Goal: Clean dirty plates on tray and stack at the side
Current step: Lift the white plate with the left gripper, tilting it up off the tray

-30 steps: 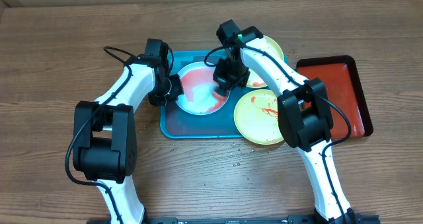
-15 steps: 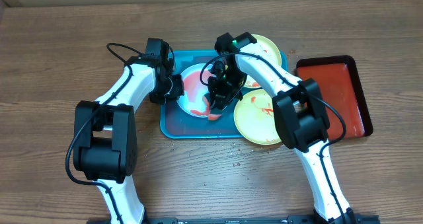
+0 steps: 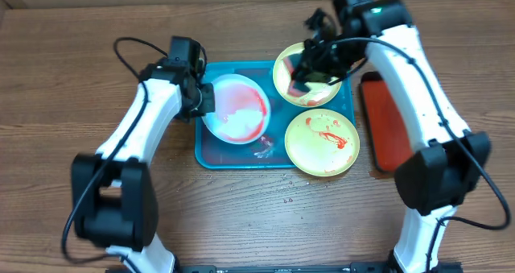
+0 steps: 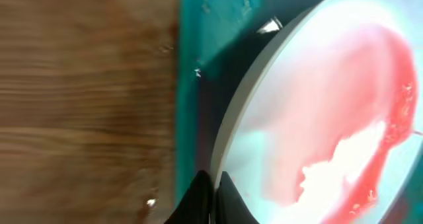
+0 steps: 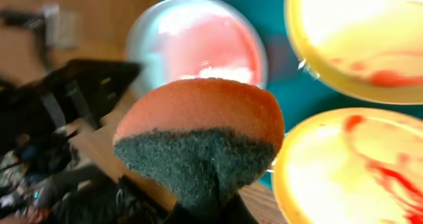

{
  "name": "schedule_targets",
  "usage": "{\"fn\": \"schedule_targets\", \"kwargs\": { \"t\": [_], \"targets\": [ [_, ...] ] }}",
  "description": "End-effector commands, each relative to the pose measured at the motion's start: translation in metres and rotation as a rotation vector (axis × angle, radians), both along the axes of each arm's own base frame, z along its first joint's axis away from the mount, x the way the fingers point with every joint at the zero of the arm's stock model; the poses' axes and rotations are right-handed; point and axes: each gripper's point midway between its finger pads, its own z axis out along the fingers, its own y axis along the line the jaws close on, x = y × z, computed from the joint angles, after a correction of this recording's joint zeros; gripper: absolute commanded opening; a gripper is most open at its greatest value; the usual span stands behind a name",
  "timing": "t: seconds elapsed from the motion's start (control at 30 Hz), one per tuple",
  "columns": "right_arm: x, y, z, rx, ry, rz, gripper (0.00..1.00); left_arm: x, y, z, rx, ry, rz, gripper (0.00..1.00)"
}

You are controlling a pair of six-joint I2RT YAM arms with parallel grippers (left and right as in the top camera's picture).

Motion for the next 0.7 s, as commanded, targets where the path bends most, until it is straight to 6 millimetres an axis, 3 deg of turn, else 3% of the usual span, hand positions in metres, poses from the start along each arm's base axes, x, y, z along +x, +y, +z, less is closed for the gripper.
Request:
{"fn": "schedule_targets", "kwargs": {
  "t": [0.0,0.17,0.4,0.67],
  "targets": [
    [0.01,-0.023,0.007,-0.04,-0.046,-0.041,0.04,0.006,0.01,0.059,0.1,-0.156,-0.004,0.04],
    [0.017,-0.058,0.002,-0.087,-0.027,-0.116,0.04,-0.009,0.02,0.11,0.337,-0.285,0.017,0.04],
    [0.021,-0.072,-0.001,-0.113,-0.027,-0.148,0.04,-0.022,0.018,0.143,0.659,-0.41,0.117,0.04],
    [0.021,-0.076,-0.003,-0.136,-0.024,-0.155,0.04,-0.031,-0.003,0.177,0.812,-0.592,0.193,0.04]
  ]
}}
